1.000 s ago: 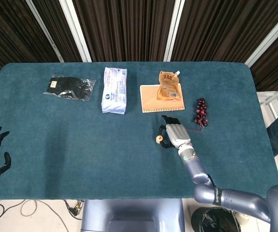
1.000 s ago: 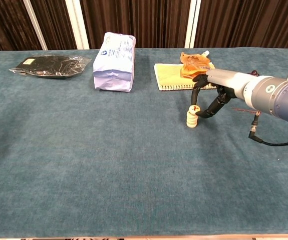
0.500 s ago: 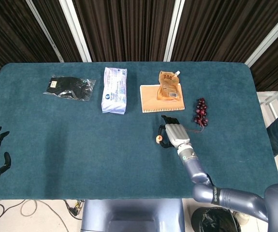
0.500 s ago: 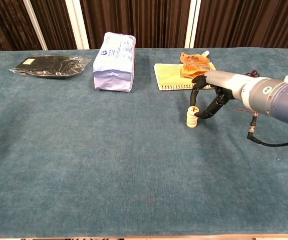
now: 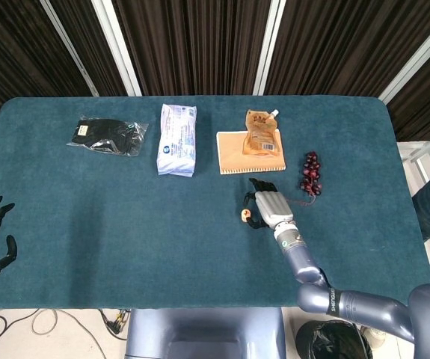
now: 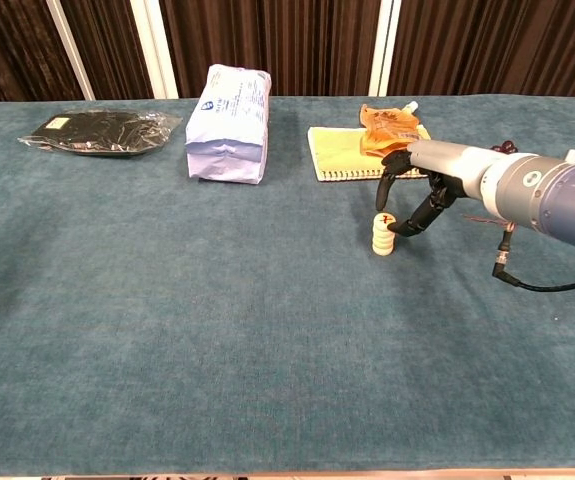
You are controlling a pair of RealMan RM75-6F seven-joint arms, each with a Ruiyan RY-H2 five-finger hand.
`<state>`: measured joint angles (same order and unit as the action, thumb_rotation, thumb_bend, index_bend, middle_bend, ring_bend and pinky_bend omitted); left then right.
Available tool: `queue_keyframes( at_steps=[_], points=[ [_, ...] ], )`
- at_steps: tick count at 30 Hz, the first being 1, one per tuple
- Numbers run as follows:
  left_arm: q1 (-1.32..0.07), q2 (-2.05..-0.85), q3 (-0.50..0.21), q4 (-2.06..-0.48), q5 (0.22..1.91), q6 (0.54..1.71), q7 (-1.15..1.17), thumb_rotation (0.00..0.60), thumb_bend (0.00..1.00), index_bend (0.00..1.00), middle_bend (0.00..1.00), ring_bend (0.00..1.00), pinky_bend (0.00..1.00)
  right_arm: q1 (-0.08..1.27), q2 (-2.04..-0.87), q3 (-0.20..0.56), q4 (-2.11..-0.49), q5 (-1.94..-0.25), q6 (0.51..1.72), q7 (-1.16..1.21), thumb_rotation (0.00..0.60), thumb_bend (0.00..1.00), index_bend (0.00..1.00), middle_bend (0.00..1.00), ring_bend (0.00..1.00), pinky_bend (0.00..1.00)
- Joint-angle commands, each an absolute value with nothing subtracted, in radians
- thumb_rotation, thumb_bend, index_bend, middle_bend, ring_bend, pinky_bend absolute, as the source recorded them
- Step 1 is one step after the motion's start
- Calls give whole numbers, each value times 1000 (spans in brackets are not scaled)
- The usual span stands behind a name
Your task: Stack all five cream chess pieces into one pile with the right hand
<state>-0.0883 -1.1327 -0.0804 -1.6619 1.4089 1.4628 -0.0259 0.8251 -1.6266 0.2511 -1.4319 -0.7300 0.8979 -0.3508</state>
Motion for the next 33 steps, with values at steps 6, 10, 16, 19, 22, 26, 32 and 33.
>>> queue_keyframes(
  at_steps=[6,10,16,19,22,26,32,33],
  points=[
    [-88,-1132,-81,-1662,1407,1463,-28,600,624,156,0,0,0,822,-1619,245,-1447,-739,904,-350,600,406,411,0,0,0],
    [-88,-1131,-82,-1661,1407,1464,-30,600,624,156,0,0,0,818,-1604,256,-1470,-753,920,-339,600,407,411,0,0,0],
    [-88,-1131,-83,-1658,1407,1466,-32,600,624,156,0,0,0,789,-1520,275,-1571,-826,993,-327,600,406,322,0,0,0],
    [-87,-1132,-83,-1658,1409,1467,-32,600,624,156,0,0,0,747,-1451,272,-1647,-883,1054,-311,600,406,259,0,0,0],
    [-87,-1133,-82,-1659,1408,1466,-29,600,624,150,0,0,0,665,-1368,253,-1743,-985,1152,-247,600,407,202,0,0,0],
    [-87,-1137,-80,-1660,1415,1470,-22,600,624,124,0,0,0,530,-1266,169,-1829,-1178,1305,-179,600,407,145,0,0,0],
    [-85,-1137,-74,-1663,1417,1470,-9,600,624,118,2,0,0,367,-1181,9,-1823,-1393,1502,-274,600,407,130,0,0,0],
    [-85,-1136,-73,-1664,1416,1468,-6,600,624,118,2,0,0,332,-1178,-18,-1819,-1420,1540,-292,600,406,130,0,0,0]
  ],
)
